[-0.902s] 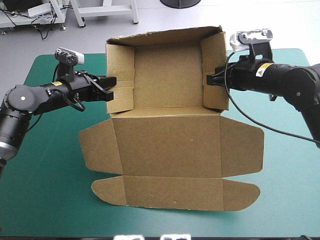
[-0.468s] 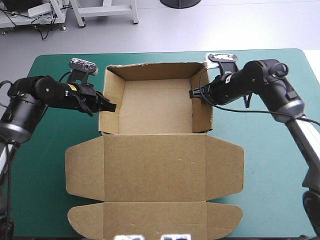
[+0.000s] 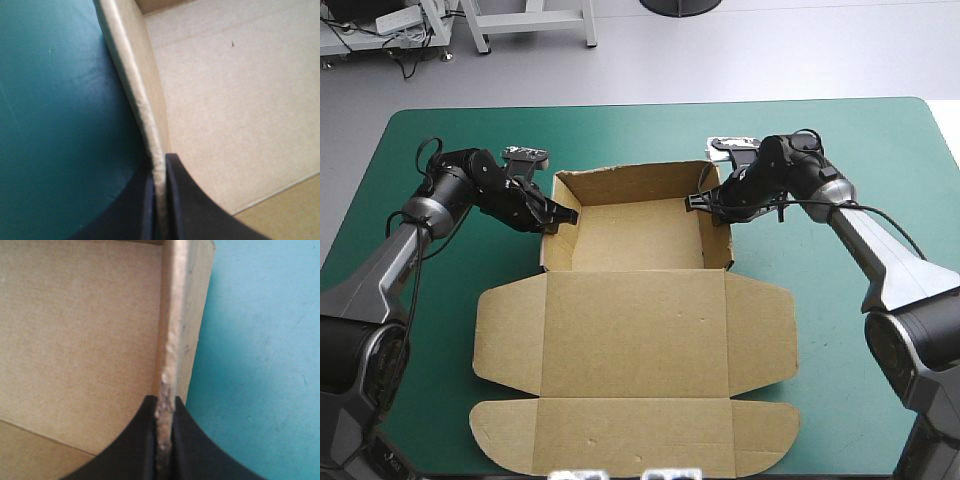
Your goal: Fold the box
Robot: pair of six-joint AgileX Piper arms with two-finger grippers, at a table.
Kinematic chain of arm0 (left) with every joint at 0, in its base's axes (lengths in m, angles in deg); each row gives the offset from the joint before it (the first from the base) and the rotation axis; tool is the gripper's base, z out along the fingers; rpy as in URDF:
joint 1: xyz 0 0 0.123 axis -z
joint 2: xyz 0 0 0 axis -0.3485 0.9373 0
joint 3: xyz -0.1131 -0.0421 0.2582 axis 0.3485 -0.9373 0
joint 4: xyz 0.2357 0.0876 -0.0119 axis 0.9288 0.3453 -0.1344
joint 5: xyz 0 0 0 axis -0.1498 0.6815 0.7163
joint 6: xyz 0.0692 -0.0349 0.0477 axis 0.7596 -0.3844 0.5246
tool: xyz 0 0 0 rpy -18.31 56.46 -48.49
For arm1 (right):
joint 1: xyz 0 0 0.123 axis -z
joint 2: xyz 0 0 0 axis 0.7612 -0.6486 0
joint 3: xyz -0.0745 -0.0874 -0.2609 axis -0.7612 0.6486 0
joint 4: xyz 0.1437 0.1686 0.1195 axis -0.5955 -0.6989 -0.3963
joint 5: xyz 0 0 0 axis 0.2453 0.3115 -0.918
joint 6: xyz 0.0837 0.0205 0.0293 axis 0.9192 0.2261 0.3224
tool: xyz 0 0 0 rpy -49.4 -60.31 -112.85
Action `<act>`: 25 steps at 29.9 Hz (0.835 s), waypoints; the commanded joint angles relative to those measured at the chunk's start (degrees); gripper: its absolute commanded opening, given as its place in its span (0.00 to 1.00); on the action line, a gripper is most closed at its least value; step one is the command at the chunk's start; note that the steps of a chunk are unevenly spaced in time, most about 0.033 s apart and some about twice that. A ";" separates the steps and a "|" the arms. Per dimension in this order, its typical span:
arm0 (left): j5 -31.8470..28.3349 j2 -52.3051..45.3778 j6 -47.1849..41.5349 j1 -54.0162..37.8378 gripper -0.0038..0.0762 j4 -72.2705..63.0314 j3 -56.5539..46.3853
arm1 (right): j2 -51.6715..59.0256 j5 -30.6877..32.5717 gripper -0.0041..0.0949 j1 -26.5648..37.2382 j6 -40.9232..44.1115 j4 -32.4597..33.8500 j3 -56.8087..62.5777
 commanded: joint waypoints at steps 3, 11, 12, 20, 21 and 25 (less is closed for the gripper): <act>2.07 1.77 0.31 0.17 0.04 -0.42 1.53 | 0.45 -3.95 0.12 0.27 -6.19 0.52 -1.55; 10.66 3.71 4.09 0.17 0.10 -0.42 5.47 | 0.33 -5.05 0.52 0.27 -8.43 1.24 -1.55; 12.06 3.95 4.23 0.17 0.13 -0.42 6.41 | 0.33 -5.05 0.55 0.27 -8.43 1.09 -1.55; 17.10 4.18 3.31 0.06 0.52 -1.36 10.07 | 0.44 -3.70 0.56 0.27 -8.46 -0.11 -1.55; 17.10 4.18 2.19 -0.05 0.56 -1.36 10.07 | 0.54 -3.70 0.56 0.27 -8.46 -0.56 -1.55; 17.10 4.07 -0.39 -0.06 0.60 -2.03 10.07 | 0.97 -3.75 0.56 0.27 -8.46 -1.29 -1.66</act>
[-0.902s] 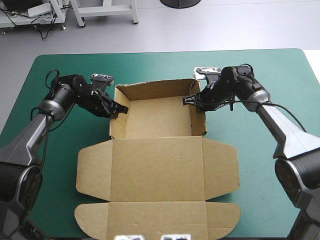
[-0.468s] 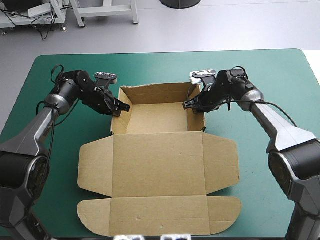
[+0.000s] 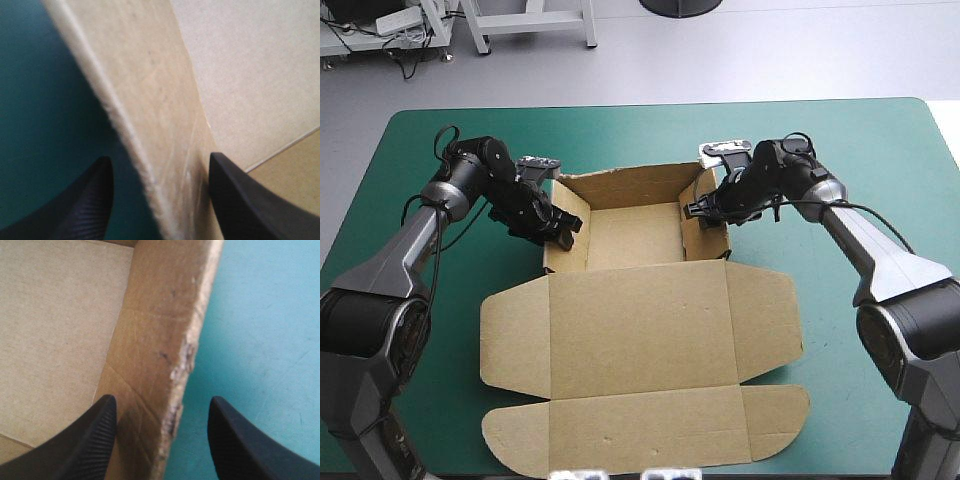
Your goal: Fold the box
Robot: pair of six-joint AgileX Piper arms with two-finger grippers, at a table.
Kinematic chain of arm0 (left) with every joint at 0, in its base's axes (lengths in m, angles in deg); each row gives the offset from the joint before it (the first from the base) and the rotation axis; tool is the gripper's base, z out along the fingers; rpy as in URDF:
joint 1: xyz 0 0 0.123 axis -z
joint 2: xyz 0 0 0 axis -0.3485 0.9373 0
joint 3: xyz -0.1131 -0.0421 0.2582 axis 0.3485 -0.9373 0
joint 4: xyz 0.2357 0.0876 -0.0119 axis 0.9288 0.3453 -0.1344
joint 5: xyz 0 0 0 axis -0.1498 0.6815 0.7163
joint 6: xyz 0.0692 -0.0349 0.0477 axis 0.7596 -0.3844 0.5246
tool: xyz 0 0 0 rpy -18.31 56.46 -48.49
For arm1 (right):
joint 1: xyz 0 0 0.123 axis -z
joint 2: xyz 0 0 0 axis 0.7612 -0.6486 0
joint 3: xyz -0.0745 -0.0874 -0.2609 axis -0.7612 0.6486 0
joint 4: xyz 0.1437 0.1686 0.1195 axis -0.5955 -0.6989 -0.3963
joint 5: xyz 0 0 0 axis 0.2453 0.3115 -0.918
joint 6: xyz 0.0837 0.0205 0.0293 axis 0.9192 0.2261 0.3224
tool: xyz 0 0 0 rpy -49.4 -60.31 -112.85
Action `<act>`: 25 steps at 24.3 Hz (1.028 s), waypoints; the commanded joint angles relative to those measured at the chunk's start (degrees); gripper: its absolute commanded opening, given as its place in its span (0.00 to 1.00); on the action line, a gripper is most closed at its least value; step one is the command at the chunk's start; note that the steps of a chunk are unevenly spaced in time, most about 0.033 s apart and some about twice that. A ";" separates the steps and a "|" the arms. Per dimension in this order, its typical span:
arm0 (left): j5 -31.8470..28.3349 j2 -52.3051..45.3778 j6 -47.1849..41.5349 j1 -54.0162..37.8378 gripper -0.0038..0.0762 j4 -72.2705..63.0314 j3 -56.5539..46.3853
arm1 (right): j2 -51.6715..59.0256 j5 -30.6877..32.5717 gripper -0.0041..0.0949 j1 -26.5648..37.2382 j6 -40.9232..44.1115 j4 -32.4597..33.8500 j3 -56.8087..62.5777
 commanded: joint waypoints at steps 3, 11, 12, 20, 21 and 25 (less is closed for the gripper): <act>4.21 -3.60 -1.56 -0.06 0.60 -4.02 1.91 | 4.10 -1.23 0.56 0.22 -1.78 -1.00 -2.35; 4.21 -8.20 -1.46 -0.06 0.60 -1.48 8.63 | 6.95 0.80 0.56 0.32 -2.03 -0.71 -7.99; 4.21 -9.08 -1.46 -0.06 0.60 -0.98 9.18 | 7.22 1.76 0.56 0.32 -2.03 -0.41 -8.54; 4.21 -29.06 -1.46 -0.06 0.59 -3.69 10.21 | 8.96 8.26 0.56 0.32 -2.03 2.75 -10.18; 4.21 -32.74 -1.46 -0.06 0.59 -3.69 10.21 | 8.73 8.55 0.56 0.32 -2.03 2.75 -10.18; 4.21 -48.18 -1.07 -0.06 0.59 -3.45 2.62 | 8.50 6.83 0.56 0.32 -2.16 2.75 -10.18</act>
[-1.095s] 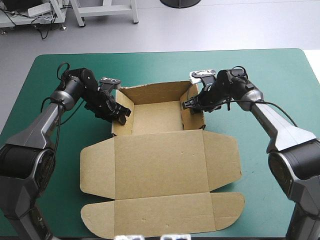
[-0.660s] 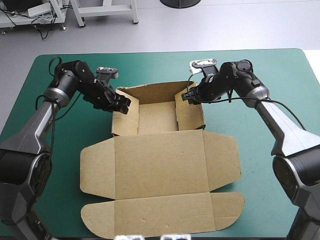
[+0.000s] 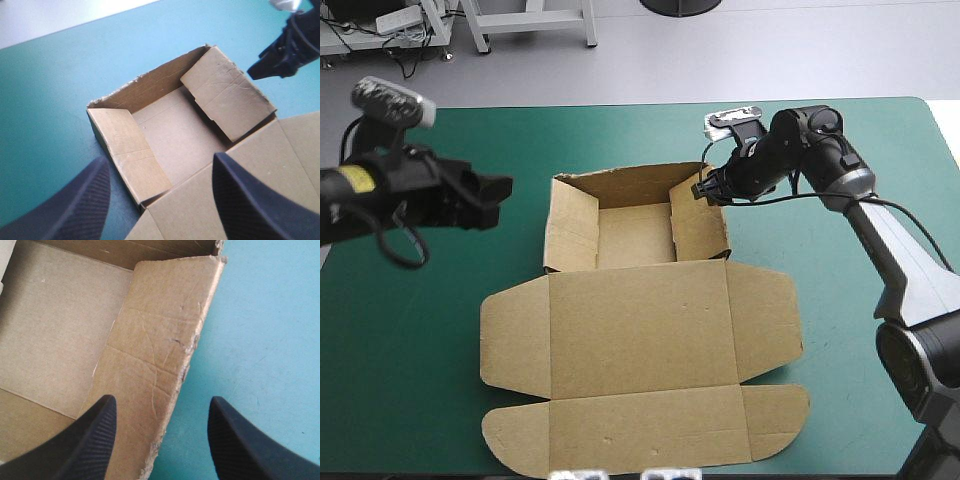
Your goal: Fold the box
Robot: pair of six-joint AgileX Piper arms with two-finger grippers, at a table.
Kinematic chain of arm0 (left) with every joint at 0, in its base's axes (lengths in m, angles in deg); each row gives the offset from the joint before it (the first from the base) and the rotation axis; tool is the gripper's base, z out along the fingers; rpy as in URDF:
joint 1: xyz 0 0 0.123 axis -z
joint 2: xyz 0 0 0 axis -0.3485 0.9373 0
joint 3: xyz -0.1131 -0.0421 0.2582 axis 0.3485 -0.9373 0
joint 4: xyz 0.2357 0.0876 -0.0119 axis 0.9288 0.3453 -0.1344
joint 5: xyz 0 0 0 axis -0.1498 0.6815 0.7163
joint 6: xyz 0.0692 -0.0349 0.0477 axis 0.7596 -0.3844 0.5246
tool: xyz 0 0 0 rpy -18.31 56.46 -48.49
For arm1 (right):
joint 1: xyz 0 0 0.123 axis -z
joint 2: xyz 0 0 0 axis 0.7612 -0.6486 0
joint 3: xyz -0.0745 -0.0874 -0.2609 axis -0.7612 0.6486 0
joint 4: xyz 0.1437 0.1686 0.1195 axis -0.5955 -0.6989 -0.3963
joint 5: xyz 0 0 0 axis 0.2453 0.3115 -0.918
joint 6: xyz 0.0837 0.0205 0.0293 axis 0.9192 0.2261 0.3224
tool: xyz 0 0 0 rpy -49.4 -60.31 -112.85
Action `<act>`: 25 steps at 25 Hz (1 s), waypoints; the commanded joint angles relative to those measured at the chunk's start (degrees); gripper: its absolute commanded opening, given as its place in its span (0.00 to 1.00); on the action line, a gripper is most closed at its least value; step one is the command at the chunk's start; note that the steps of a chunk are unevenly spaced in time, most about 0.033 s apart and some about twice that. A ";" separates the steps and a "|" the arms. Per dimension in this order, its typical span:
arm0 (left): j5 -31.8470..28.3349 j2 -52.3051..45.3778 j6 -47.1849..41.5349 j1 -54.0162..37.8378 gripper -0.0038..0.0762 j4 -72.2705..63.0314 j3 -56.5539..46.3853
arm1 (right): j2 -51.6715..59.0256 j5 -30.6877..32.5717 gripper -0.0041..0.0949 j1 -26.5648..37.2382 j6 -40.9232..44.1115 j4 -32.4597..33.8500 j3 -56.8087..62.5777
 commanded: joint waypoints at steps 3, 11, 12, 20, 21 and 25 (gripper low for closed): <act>1.83 -16.46 -0.10 -0.01 0.59 0.56 -13.11 | 2.21 -3.75 0.56 0.32 -0.64 -0.15 -1.93; 1.74 -38.43 0.35 -0.01 0.58 4.51 -40.13 | -4.64 -3.88 0.53 0.32 1.55 -0.15 -1.93; 1.74 -39.90 0.35 -0.01 0.58 4.51 -42.43 | -5.40 -3.88 0.50 0.32 1.70 -0.26 -1.93; 1.74 -43.97 1.59 -0.01 0.57 4.86 -52.32 | -6.95 -4.89 0.04 0.32 2.17 1.52 -2.50; 1.31 -43.97 1.68 -0.01 0.57 5.10 -52.85 | -6.16 -4.65 0.04 0.32 3.05 5.23 -2.80; 0.97 -43.97 2.92 -0.01 0.57 6.94 -52.85 | -1.33 -1.08 0.04 3.21 6.04 21.95 -5.66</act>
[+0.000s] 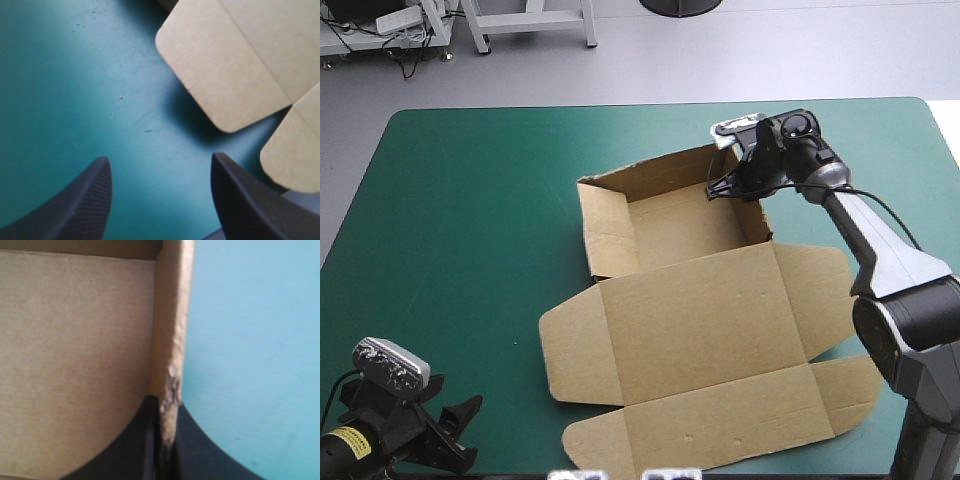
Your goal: Fold the box
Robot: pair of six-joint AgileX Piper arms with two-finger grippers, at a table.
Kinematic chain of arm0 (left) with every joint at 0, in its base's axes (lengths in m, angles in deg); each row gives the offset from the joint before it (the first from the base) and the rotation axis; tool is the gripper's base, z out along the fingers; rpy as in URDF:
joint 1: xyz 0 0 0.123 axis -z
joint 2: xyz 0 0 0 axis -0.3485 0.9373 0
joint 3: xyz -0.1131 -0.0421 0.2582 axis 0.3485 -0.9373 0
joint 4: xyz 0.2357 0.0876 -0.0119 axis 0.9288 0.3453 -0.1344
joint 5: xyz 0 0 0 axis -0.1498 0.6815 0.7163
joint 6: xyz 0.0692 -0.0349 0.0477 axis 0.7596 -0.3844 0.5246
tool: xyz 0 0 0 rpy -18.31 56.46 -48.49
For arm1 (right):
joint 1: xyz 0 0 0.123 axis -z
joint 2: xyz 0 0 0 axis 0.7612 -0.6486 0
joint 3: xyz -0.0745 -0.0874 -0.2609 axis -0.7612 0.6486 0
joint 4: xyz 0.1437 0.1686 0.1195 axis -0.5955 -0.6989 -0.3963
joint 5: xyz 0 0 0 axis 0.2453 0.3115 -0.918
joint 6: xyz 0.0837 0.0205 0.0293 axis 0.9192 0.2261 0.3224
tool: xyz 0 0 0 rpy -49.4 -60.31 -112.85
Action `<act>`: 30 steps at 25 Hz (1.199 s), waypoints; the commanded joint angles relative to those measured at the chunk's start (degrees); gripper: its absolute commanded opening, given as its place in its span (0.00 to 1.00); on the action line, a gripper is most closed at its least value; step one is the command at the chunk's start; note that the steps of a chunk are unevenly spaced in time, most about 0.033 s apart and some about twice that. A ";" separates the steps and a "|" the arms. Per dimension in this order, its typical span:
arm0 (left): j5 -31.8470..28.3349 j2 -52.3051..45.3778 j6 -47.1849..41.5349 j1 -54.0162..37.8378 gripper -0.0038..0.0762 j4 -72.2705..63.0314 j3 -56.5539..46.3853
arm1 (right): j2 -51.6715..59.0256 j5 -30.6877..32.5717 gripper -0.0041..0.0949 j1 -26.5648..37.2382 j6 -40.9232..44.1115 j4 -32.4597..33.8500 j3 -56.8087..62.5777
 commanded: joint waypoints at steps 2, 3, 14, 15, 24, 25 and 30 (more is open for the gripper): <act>0.92 0.71 1.17 -0.01 0.57 0.73 1.26 | 9.38 1.97 0.04 6.40 0.00 13.32 -4.39; 0.92 0.71 1.25 -0.01 0.57 0.95 1.26 | 11.34 2.98 0.04 9.92 -0.64 14.96 -4.69; 0.92 0.71 1.25 -0.01 0.57 0.95 1.26 | 10.07 -0.02 0.04 36.06 -10.35 8.66 -4.23; 0.92 0.71 1.25 -0.01 0.57 0.95 1.26 | 9.06 -0.15 0.05 36.11 -10.87 8.89 -4.23; 0.92 0.71 1.25 -0.01 0.57 0.95 1.26 | 1.88 0.90 0.44 36.11 -12.77 9.78 -4.23; 0.92 0.71 1.25 -0.01 0.57 0.95 1.26 | 1.60 0.90 0.47 36.11 -12.99 9.98 -4.23; 0.92 0.71 1.25 -0.01 0.57 1.78 1.26 | 1.70 1.43 0.51 36.11 -13.96 10.71 -4.23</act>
